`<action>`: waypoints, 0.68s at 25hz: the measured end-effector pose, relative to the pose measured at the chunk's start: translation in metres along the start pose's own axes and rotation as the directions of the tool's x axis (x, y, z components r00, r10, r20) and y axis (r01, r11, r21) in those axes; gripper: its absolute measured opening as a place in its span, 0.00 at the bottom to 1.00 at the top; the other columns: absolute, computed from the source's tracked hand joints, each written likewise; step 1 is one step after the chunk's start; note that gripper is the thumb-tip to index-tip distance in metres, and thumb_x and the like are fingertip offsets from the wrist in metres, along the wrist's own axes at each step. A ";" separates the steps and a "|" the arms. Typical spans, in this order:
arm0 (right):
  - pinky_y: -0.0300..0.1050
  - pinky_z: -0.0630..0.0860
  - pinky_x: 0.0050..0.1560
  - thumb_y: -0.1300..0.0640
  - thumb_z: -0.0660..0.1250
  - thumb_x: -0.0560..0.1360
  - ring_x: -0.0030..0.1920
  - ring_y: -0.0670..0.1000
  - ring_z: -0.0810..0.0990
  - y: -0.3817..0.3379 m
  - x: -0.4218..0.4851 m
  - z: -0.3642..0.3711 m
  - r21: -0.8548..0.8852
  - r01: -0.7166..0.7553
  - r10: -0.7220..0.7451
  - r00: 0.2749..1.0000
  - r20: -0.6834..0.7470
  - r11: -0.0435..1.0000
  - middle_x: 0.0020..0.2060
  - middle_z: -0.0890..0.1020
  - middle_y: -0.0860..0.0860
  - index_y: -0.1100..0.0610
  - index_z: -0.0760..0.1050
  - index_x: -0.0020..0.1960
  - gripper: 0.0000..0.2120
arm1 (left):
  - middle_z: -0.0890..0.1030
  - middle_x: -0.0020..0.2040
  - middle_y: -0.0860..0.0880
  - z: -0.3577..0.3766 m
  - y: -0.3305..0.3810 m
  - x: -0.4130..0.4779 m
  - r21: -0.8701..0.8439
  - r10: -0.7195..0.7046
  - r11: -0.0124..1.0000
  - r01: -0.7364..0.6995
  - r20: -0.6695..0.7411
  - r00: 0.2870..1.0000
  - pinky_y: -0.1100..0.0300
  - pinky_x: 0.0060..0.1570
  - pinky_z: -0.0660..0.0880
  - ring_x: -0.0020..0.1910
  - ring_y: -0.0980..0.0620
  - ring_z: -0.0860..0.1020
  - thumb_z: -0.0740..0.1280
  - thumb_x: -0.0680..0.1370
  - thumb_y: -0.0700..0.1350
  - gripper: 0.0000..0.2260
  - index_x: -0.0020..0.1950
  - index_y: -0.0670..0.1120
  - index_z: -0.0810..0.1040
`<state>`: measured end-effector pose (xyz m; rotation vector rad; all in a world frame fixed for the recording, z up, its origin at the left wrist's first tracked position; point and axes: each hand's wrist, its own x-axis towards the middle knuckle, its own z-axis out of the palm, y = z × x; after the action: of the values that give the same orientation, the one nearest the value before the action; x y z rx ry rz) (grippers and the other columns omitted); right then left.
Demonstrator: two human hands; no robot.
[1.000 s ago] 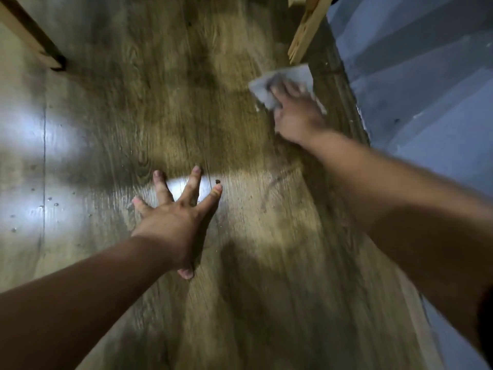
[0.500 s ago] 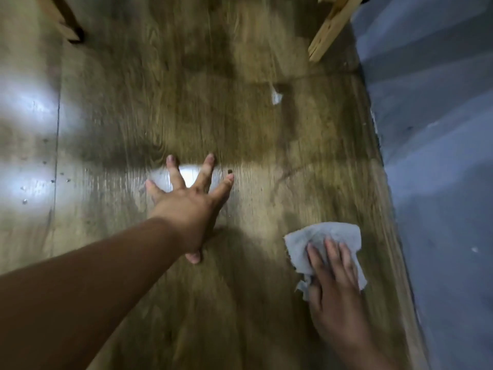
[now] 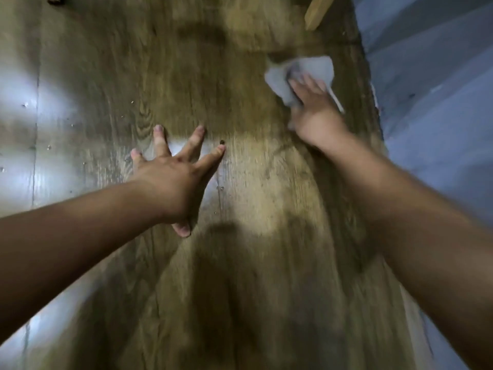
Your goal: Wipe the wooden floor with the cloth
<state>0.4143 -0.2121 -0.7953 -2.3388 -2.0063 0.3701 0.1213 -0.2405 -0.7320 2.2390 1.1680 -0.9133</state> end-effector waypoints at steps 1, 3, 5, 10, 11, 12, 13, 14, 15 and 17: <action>0.51 0.47 0.78 0.61 0.59 0.79 0.79 0.59 0.52 -0.004 -0.049 0.010 0.036 0.021 -0.020 0.999 -0.032 0.999 0.79 0.56 0.57 0.57 0.57 0.79 0.29 | 0.21 0.75 0.53 0.003 -0.002 0.002 -0.025 -0.015 1.000 0.015 -0.001 1.000 0.23 0.68 0.52 0.74 0.27 0.30 0.85 0.58 0.50 0.72 0.75 0.62 0.25; 0.51 0.49 0.78 0.61 0.56 0.75 0.79 0.57 0.52 -0.016 -0.172 0.028 0.083 -0.012 0.016 0.999 -0.037 0.996 0.79 0.56 0.53 0.53 0.57 0.79 0.32 | 0.18 0.73 0.48 0.004 -0.001 0.009 -0.094 -0.066 0.993 0.068 0.023 0.998 0.22 0.68 0.49 0.73 0.29 0.28 0.86 0.57 0.46 0.74 0.75 0.59 0.24; 0.50 0.52 0.77 0.57 0.54 0.72 0.80 0.55 0.52 -0.038 -0.283 0.039 0.066 0.022 -0.027 0.997 0.070 0.998 0.80 0.53 0.50 0.50 0.54 0.79 0.35 | 0.16 0.70 0.44 0.004 0.003 0.016 -0.093 -0.125 0.987 0.129 0.055 0.991 0.20 0.67 0.48 0.72 0.28 0.26 0.86 0.56 0.43 0.75 0.74 0.55 0.22; 0.54 0.49 0.78 0.62 0.55 0.72 0.80 0.57 0.48 -0.041 -0.214 0.029 0.089 0.166 -0.179 0.970 0.165 0.982 0.80 0.47 0.50 0.52 0.50 0.80 0.37 | 0.16 0.69 0.40 -0.002 0.012 0.021 -0.049 -0.144 0.988 0.149 0.106 0.984 0.19 0.65 0.49 0.70 0.24 0.26 0.86 0.56 0.43 0.76 0.73 0.50 0.21; 0.56 0.48 0.78 0.63 0.55 0.74 0.79 0.60 0.49 -0.041 -0.167 0.020 0.016 0.162 -0.162 0.981 0.103 0.987 0.80 0.50 0.54 0.53 0.50 0.80 0.36 | 0.16 0.69 0.40 -0.003 0.013 0.020 -0.049 -0.149 0.987 0.155 0.109 0.983 0.20 0.66 0.50 0.70 0.24 0.26 0.86 0.56 0.44 0.76 0.73 0.50 0.21; 0.58 0.47 0.78 0.64 0.55 0.76 0.79 0.63 0.49 -0.039 -0.115 0.014 -0.055 0.131 -0.129 0.990 0.048 0.990 0.80 0.51 0.57 0.55 0.50 0.80 0.34 | 0.16 0.69 0.40 -0.004 0.014 0.019 -0.050 -0.155 0.986 0.161 0.112 0.982 0.20 0.66 0.50 0.70 0.24 0.26 0.86 0.56 0.44 0.76 0.73 0.50 0.21; 0.58 0.46 0.78 0.64 0.56 0.78 0.79 0.63 0.47 -0.033 -0.063 0.010 -0.113 0.078 -0.079 0.997 -0.007 0.991 0.80 0.49 0.59 0.55 0.48 0.81 0.34 | 0.16 0.69 0.40 -0.005 0.016 0.017 -0.046 -0.159 0.985 0.165 0.110 0.981 0.20 0.66 0.50 0.70 0.24 0.27 0.86 0.56 0.45 0.76 0.73 0.50 0.21; 0.59 0.45 0.78 0.63 0.55 0.79 0.79 0.62 0.46 -0.027 -0.014 0.009 -0.147 0.040 -0.045 0.999 -0.026 0.988 0.80 0.47 0.58 0.55 0.46 0.81 0.33 | 0.17 0.70 0.40 -0.006 0.016 0.015 -0.040 -0.162 0.985 0.167 0.108 0.981 0.19 0.65 0.50 0.70 0.24 0.27 0.86 0.56 0.45 0.76 0.73 0.50 0.21; 0.59 0.46 0.78 0.62 0.55 0.80 0.79 0.61 0.45 -0.028 0.030 0.004 -0.133 0.036 -0.033 0.999 0.019 0.991 0.80 0.46 0.56 0.53 0.45 0.81 0.33 | 0.17 0.70 0.40 -0.006 0.016 0.014 -0.036 -0.159 0.986 0.163 0.103 0.982 0.19 0.65 0.50 0.70 0.24 0.27 0.86 0.56 0.46 0.76 0.73 0.50 0.21; 0.58 0.51 0.77 0.60 0.55 0.81 0.79 0.62 0.49 -0.033 0.087 -0.015 -0.081 0.042 -0.034 0.995 0.098 0.996 0.80 0.48 0.56 0.53 0.47 0.81 0.31 | 0.17 0.71 0.41 -0.006 0.013 0.010 -0.046 -0.139 0.989 0.143 0.087 0.986 0.20 0.66 0.50 0.71 0.25 0.27 0.86 0.57 0.47 0.75 0.74 0.51 0.21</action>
<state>0.3971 -0.1197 -0.7879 -2.3703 -2.1455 0.4135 0.1389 -0.2383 -0.7344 2.0772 1.3097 -1.0092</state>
